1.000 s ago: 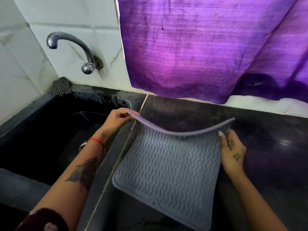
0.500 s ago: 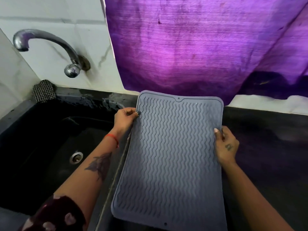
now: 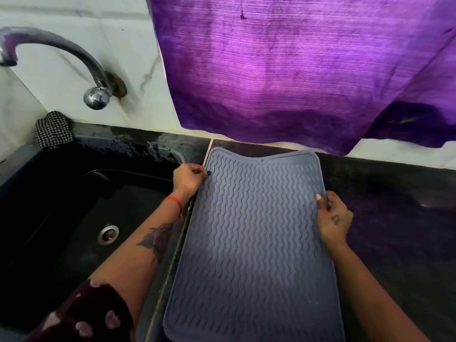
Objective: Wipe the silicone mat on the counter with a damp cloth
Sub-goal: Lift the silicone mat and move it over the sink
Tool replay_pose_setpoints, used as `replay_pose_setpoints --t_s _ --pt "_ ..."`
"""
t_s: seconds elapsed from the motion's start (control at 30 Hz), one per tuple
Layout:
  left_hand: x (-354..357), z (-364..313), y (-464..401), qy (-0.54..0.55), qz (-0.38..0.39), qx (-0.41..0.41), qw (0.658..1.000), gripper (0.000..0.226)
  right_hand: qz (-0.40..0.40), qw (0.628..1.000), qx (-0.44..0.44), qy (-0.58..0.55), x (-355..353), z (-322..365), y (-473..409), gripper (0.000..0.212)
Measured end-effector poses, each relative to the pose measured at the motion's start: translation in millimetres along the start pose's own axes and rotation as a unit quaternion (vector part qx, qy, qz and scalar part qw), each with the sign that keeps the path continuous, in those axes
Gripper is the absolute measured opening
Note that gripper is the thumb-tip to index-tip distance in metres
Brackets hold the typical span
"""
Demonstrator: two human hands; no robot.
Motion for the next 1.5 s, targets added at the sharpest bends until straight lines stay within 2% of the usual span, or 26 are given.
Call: replay_pose_setpoints --t_s 0.27,0.6,0.7,0.83,1.0,1.2,1.33,1.5 --pt "6 -3 -1 -0.005 -0.013 -0.033 0.999 0.017 -0.011 1.0 0.023 0.015 3 1 -2 0.022" --pt "10 -3 -7 -0.028 -0.024 -0.077 0.996 0.014 0.003 0.998 0.055 0.037 14 7 -11 0.021" --pt "10 -5 -5 -0.037 -0.025 -0.078 0.996 0.014 0.035 0.995 0.078 0.045 11 9 -12 0.023" --pt "8 -10 0 -0.07 -0.021 -0.088 0.993 0.018 0.13 0.984 0.115 0.046 0 12 -18 0.033" --pt "-3 -8 14 -0.16 0.033 -0.074 0.984 0.024 0.172 0.97 0.173 -0.001 -17 13 -3 0.034" --pt "-20 15 47 -0.236 0.125 -0.033 0.963 0.027 0.182 0.969 0.166 0.033 -46 20 56 0.033" --pt "-29 24 69 -0.196 0.173 -0.052 0.964 0.01 0.177 0.967 0.176 0.048 -61 21 96 0.036" --pt "-36 35 88 -0.137 0.219 -0.097 0.961 0.017 0.157 0.964 0.203 0.076 -71 22 127 0.035"
Point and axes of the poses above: each hand's wrist, its own y-axis away from the middle knuckle, its own x-axis out of the palm, z = x × y, the point moved 1 cm from there along -y, towards the middle knuckle, and after that the axes turned 7 degrees about -x, right-handed, at the moved point
